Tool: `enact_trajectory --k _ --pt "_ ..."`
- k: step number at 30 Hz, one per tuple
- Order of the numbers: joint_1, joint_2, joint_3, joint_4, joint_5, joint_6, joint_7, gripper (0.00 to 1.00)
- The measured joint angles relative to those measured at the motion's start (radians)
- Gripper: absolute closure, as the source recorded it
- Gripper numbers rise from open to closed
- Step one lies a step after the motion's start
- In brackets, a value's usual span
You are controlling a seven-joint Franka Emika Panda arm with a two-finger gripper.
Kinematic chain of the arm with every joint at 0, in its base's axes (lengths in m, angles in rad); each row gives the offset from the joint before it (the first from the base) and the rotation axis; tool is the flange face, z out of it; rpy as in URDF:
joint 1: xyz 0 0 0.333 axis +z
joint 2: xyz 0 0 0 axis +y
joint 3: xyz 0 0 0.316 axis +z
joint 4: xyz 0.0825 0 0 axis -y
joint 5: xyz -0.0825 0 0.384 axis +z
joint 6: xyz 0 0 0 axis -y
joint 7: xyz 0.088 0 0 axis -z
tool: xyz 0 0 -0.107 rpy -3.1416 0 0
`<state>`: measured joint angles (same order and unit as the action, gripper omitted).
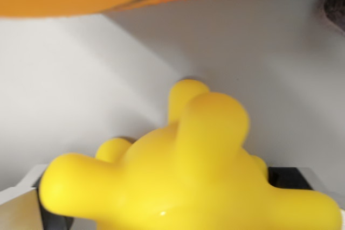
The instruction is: Pick an object from the bin
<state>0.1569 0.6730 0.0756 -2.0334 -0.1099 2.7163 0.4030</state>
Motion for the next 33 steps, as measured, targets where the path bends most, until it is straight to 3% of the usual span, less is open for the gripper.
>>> enact_trajectory --k 33 --pt "0.000 -0.027 0.001 -0.010 0.000 -0.015 -0.001 1.00"
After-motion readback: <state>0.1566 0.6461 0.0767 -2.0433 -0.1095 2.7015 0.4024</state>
